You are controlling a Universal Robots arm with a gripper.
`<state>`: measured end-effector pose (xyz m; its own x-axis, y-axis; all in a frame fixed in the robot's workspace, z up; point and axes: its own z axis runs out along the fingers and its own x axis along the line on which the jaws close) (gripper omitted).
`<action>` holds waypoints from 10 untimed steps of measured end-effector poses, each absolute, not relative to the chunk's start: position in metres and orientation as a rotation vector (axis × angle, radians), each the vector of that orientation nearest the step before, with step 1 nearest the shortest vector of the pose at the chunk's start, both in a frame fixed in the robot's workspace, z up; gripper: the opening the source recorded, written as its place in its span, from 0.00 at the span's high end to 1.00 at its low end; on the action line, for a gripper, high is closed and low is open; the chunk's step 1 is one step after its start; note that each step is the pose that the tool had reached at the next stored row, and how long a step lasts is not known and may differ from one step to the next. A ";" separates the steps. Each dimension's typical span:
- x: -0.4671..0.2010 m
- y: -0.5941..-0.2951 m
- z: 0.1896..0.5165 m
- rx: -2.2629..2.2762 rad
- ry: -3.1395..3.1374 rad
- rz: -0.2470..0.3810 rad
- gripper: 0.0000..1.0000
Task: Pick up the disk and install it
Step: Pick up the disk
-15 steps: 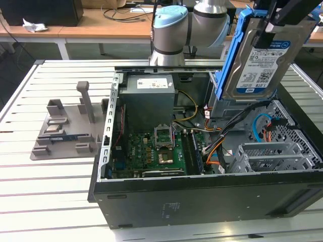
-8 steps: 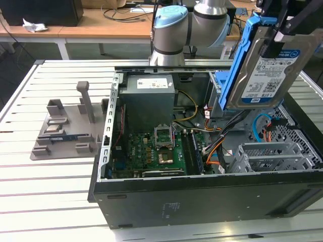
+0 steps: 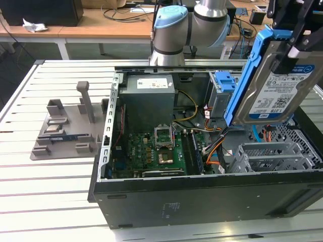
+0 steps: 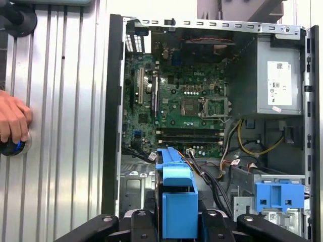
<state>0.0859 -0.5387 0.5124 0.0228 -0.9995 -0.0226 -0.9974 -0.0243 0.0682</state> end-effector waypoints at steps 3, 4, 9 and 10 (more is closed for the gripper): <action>0.086 -0.544 0.512 2.213 -2.188 -0.107 0.64; 0.086 -0.544 0.511 2.206 -2.199 -0.111 0.64; 0.090 -0.544 0.510 2.173 -2.243 -0.123 0.64; 0.092 -0.544 0.510 2.171 -2.244 -0.123 0.64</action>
<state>0.0922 -0.5436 0.5103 -0.0342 -0.9985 -0.0429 -0.9972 0.0312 0.0683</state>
